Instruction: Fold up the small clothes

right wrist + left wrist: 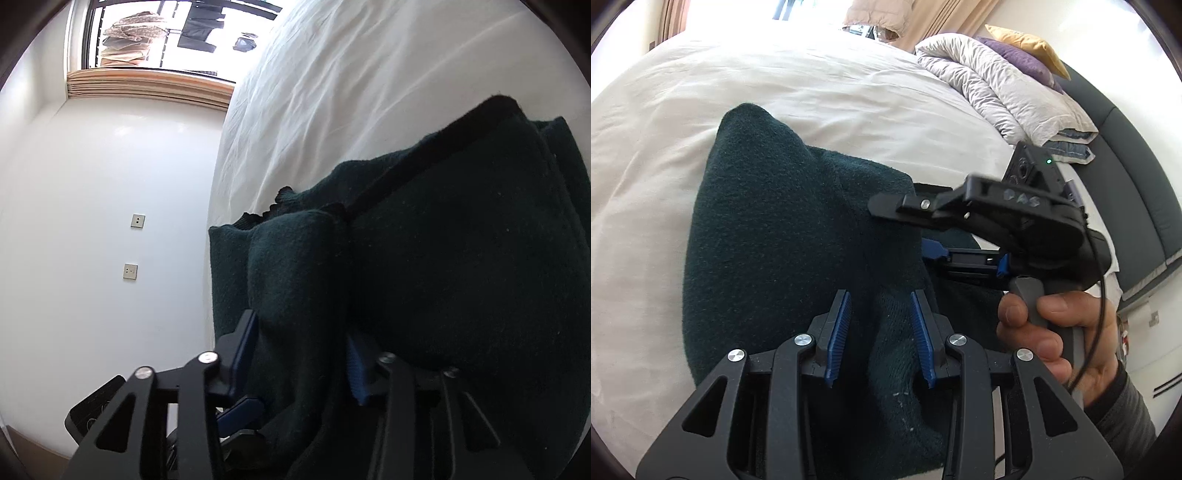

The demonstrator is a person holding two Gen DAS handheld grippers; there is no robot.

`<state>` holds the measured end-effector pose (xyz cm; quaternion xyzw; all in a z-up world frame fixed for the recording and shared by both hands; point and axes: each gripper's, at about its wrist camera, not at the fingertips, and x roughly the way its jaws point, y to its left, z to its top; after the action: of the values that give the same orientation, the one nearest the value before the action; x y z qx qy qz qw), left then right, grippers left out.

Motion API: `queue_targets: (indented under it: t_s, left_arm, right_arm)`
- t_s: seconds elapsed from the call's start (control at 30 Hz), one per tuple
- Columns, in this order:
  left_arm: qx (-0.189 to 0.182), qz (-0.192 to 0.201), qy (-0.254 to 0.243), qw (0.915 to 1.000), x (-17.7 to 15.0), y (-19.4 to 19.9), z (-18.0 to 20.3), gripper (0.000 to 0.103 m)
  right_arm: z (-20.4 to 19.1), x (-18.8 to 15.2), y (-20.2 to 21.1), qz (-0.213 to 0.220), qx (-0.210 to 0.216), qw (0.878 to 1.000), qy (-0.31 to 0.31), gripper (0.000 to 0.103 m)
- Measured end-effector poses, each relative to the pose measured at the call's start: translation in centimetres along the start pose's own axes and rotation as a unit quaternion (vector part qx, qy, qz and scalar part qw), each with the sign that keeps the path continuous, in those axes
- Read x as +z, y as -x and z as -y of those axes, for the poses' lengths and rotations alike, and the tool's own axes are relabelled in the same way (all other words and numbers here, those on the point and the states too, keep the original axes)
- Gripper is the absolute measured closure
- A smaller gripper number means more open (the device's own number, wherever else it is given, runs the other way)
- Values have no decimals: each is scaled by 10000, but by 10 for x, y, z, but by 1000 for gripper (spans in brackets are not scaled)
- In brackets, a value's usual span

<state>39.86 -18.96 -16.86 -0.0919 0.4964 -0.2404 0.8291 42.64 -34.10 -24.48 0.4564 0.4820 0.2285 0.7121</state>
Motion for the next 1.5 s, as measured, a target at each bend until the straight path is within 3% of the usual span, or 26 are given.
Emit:
queue_targets:
  t_s: [0.07,0.17,0.4,0.47,0.8,1.03,1.17,1.23,1.33,1.4,1.5]
  left_arm:
    - [-62,40,100,9999,-2,8,-8,71]
    - [-183,68,213,9996,-7,15,-15,71]
    - [-654,249,106,9975,-18,21,-1,70]
    - [-705,262,62,9971,-22,22,5,60]
    - [-882,170,-572,9943,-57,19,44,57]
    - [-1004,236,-689,9923,-66,17,58,57]
    - [-895,128,-658,9937,-75,12,47,53]
    - [-823,87,-617,9947,-78,7,44,53]
    - [-829,160,-603,9946,-81,8,42,53]
    - [-839,240,-599,9944,-83,13,37,53]
    - [-863,263,-467,9948,-86,17,30,53]
  right_arm:
    - [1,-3,0,-2,-126,9999,39,86]
    - [-4,-6,8,156,-187,9996,159,91]
    - [-3,1,49,552,-360,9970,412,91]
    - [3,5,57,586,-465,9964,390,91]
    - [32,20,62,420,-752,9961,206,91]
    - [29,31,62,463,-828,9953,200,91]
    - [43,31,58,361,-969,9946,-26,84]
    - [51,26,67,406,-759,9961,-196,80]
    - [43,11,88,647,-703,9954,-32,62]
    - [37,-5,105,875,-868,9923,80,60]
    - [23,-34,113,768,-709,9936,423,60]
